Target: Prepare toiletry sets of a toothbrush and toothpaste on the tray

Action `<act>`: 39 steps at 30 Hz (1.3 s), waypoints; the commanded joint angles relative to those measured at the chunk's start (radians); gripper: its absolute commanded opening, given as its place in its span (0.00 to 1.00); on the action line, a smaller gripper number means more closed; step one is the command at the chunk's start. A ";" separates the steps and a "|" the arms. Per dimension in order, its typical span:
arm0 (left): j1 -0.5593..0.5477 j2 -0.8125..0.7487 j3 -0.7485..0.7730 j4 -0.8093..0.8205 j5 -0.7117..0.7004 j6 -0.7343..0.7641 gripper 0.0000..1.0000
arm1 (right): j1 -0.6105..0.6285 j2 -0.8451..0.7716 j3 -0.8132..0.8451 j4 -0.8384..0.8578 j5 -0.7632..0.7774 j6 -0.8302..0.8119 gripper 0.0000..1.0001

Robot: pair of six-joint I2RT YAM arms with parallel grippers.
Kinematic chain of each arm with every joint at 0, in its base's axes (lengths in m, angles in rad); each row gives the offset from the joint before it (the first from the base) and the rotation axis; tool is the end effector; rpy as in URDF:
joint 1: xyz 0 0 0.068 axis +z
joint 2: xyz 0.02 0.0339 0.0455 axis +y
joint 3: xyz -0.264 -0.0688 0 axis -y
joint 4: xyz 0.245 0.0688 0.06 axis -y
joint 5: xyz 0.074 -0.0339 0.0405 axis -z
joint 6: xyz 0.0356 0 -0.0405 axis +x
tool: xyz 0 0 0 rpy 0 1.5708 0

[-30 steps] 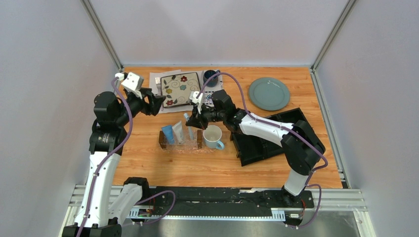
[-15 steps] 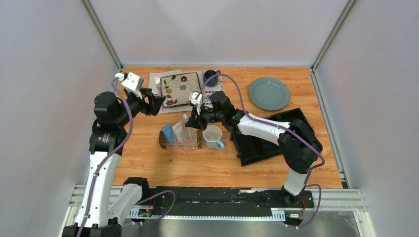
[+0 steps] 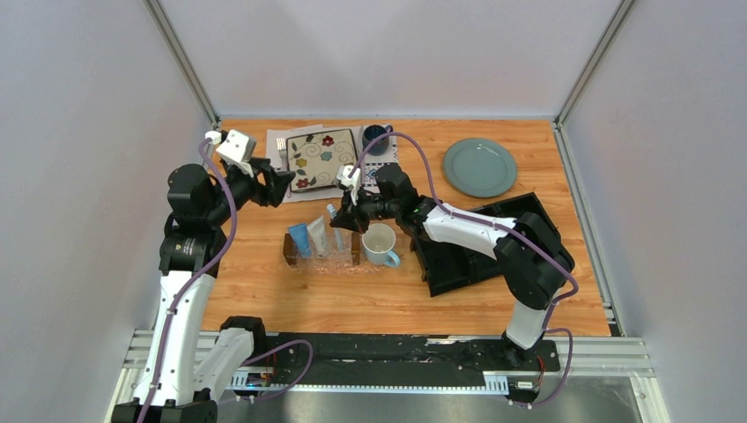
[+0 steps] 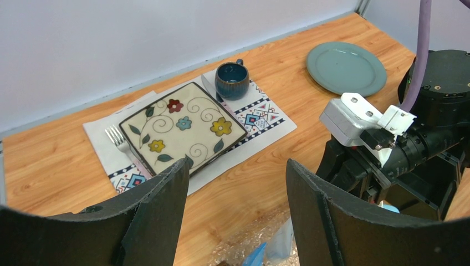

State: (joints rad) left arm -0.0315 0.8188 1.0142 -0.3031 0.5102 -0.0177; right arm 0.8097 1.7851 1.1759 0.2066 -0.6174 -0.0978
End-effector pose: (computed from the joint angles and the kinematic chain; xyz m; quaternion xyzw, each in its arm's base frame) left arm 0.1722 -0.0228 0.4014 0.1735 0.7189 -0.2036 0.6416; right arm 0.2652 0.3083 0.2401 -0.4990 0.6409 0.4206 0.4041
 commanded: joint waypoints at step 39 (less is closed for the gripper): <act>0.016 -0.009 -0.017 0.038 0.019 0.010 0.72 | 0.005 0.037 -0.002 0.062 0.013 0.000 0.10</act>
State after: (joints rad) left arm -0.0235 0.8181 1.0065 -0.3023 0.5148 -0.0177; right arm 0.8093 1.8133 1.1751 0.2256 -0.6167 -0.0940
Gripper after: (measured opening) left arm 0.720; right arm 0.095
